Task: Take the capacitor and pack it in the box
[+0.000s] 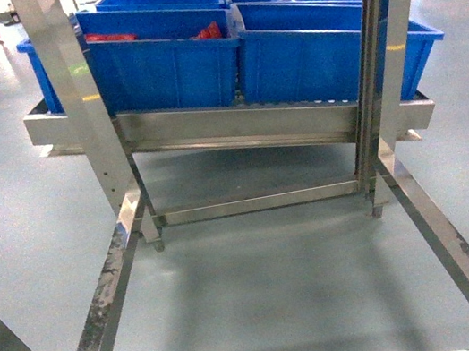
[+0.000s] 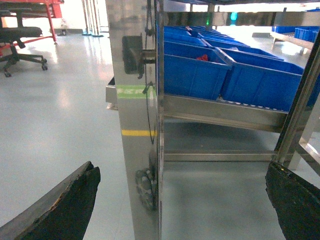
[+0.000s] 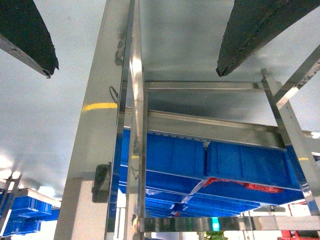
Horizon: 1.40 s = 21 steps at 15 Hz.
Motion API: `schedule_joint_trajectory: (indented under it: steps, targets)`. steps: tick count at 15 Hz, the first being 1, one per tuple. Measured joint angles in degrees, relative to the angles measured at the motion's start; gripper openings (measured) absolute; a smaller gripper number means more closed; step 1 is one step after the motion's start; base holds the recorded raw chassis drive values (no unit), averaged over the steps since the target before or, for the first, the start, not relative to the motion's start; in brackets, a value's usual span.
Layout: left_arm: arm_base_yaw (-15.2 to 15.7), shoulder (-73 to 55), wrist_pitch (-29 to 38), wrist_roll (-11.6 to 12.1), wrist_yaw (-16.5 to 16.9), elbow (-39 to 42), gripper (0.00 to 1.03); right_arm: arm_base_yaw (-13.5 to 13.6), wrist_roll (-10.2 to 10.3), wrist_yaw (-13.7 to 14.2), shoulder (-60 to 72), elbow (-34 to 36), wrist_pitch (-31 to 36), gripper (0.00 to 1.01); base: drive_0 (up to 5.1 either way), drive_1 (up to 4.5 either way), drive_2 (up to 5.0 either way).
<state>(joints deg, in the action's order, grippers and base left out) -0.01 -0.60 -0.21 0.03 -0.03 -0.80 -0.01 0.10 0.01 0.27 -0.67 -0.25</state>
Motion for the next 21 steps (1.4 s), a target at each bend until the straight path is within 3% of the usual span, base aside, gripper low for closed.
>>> schedule_joint_trajectory:
  steps: [21]
  targets:
    - [0.00, 0.00, -0.02, 0.02, 0.04, 0.00, 0.98, 0.00, 0.07, -0.02, 0.00, 0.00, -0.09, 0.98, 0.0, 0.00, 0.0]
